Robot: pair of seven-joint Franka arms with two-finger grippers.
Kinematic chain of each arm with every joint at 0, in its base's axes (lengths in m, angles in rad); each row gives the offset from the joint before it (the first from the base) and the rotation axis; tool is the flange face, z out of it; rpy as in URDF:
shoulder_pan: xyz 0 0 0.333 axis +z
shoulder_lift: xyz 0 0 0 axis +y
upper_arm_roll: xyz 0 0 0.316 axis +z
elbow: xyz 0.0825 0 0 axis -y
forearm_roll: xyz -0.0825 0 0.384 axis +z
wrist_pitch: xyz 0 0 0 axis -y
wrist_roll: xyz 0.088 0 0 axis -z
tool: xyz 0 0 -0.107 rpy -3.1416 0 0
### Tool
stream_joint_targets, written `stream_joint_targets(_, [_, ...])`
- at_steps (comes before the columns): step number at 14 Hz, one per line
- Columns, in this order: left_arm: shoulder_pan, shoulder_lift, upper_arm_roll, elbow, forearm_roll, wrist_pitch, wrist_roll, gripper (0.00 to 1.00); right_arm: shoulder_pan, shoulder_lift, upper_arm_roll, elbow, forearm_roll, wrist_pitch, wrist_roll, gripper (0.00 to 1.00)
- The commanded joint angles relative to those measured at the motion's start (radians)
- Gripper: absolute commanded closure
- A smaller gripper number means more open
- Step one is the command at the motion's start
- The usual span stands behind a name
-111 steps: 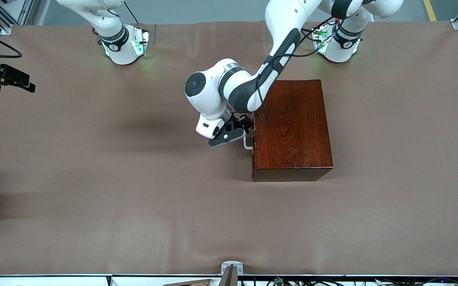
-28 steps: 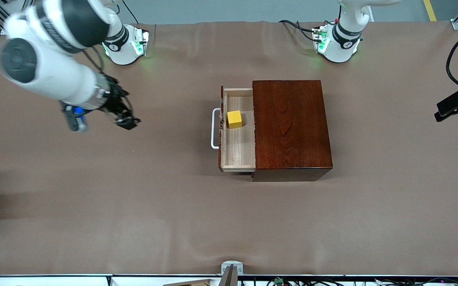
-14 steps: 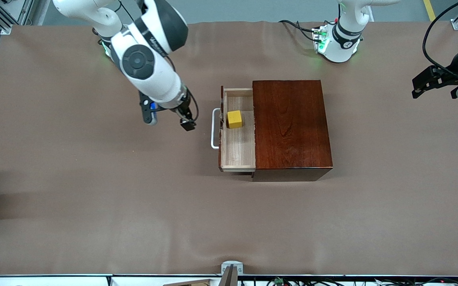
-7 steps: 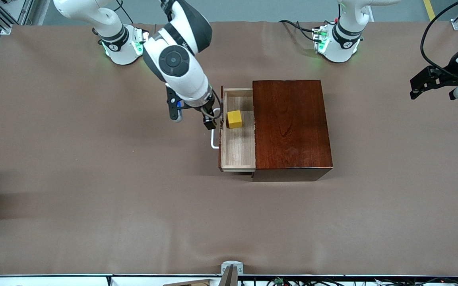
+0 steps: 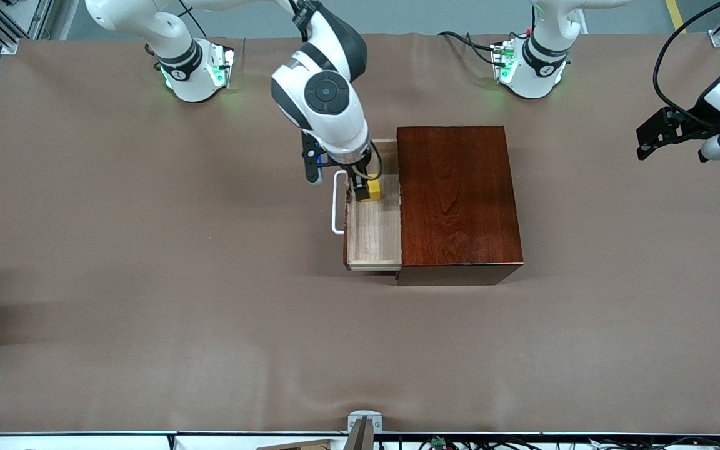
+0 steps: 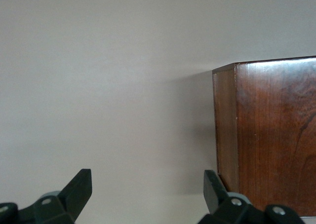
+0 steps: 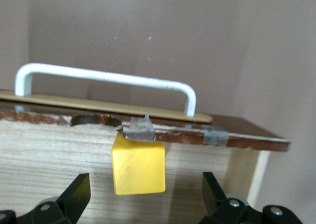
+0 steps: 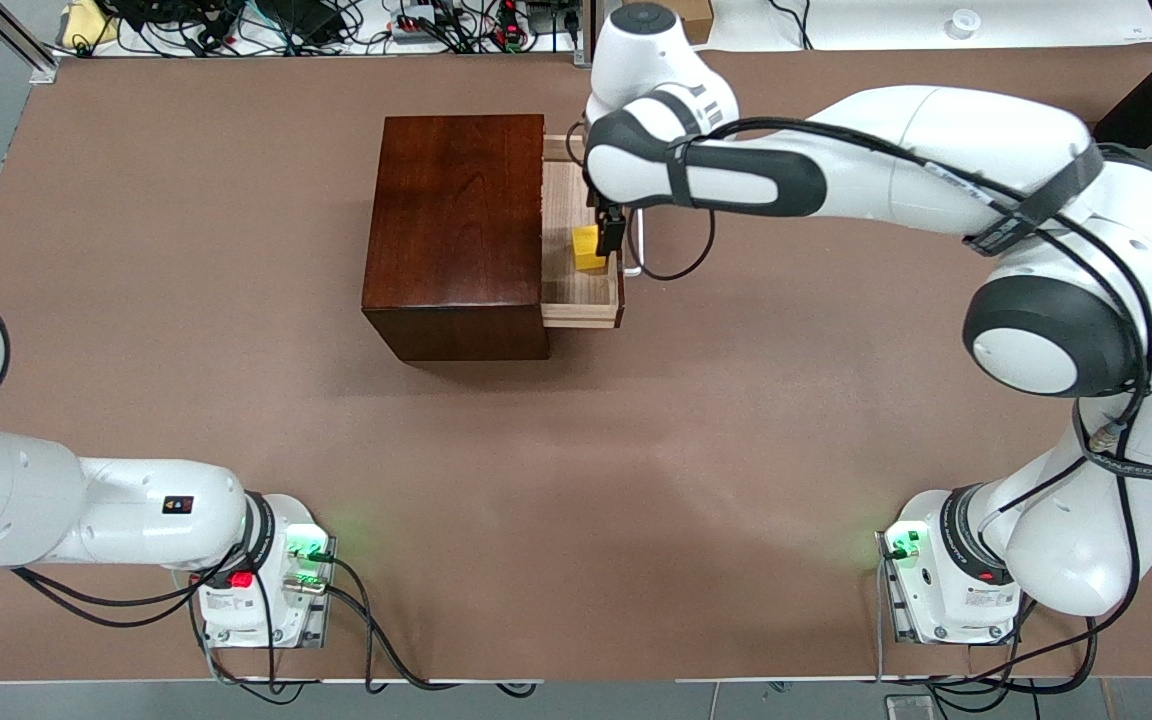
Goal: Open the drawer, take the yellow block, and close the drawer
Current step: 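Lower the right gripper and close it on the yellow cube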
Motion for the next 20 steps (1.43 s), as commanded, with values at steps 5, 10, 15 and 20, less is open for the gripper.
stream_joint_targets(5, [0.009,-0.006,-0.006,-0.010,-0.017,0.013,0.024,0.00,0.024,0.072,-0.008,0.033,-0.059,0.016,0.038,0.00])
stream_joint_targets(10, [0.009,-0.006,-0.004,-0.008,-0.017,0.013,0.024,0.00,0.036,0.083,-0.008,0.036,-0.094,0.049,0.040,0.89])
stream_joint_targets(15, [0.013,-0.020,-0.004,-0.008,-0.010,-0.016,0.024,0.00,0.009,0.070,-0.011,0.136,-0.084,-0.076,0.029,1.00])
stream_joint_targets(20, [0.015,-0.019,-0.004,-0.008,-0.006,-0.016,0.024,0.00,-0.092,0.034,-0.005,0.227,-0.067,-0.308,-0.106,1.00])
